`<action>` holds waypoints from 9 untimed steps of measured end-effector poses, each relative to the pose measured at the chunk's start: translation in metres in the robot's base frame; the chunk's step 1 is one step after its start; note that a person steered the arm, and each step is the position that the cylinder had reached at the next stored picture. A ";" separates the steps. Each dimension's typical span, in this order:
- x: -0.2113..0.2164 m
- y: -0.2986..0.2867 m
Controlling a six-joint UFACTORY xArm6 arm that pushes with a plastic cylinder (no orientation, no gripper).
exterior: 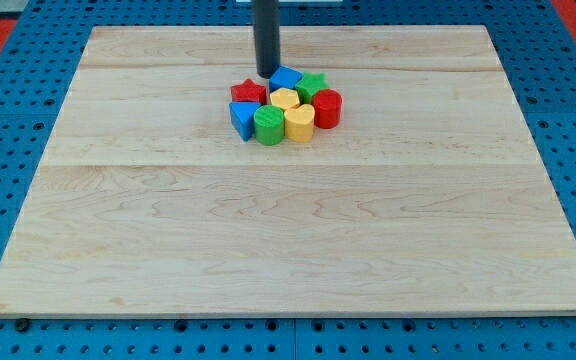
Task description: Move the green star into the yellow hexagon
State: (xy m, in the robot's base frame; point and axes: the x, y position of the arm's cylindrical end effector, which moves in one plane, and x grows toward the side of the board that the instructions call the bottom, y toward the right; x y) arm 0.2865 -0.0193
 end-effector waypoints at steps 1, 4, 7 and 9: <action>0.005 0.005; -0.022 0.069; 0.095 0.214; 0.123 0.207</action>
State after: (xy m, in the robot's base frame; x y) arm 0.4094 0.1876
